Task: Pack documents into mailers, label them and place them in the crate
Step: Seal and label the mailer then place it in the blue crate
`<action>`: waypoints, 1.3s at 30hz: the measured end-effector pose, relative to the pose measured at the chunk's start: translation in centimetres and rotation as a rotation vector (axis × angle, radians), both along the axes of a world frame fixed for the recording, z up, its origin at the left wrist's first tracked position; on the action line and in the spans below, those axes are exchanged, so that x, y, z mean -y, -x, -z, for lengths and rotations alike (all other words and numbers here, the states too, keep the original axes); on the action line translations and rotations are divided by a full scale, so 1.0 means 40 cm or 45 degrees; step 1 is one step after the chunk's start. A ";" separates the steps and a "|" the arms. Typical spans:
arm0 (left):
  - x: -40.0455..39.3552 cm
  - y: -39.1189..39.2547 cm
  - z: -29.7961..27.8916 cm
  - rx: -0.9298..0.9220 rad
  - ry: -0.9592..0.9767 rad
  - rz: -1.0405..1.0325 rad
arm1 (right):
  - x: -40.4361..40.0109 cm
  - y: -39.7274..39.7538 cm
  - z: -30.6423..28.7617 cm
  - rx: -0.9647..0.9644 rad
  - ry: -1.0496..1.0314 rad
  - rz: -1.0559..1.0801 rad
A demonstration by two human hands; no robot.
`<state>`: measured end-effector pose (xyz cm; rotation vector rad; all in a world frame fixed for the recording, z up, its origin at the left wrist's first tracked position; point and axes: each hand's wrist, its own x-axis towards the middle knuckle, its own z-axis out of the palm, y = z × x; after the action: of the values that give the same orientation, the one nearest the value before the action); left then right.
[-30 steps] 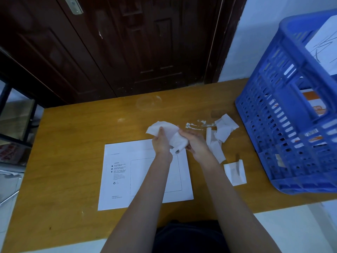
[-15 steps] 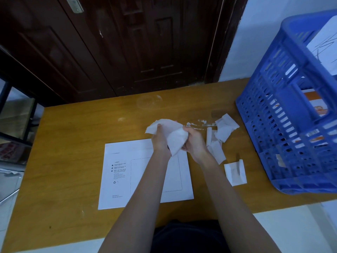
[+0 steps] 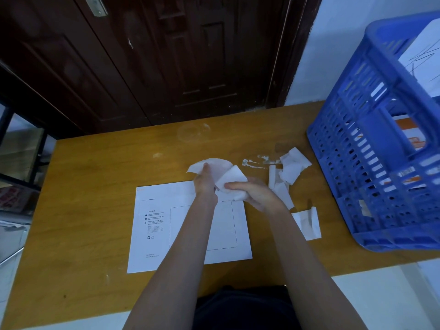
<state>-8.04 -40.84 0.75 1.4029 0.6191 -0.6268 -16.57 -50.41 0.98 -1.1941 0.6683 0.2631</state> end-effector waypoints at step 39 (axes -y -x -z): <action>0.063 0.133 0.015 1.641 -0.848 1.111 | 0.120 0.064 0.026 -0.159 -0.188 0.821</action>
<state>-13.36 -43.37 0.16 2.3148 -0.9542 -0.0229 -19.13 -55.21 -0.07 -0.7741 1.0849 -0.1560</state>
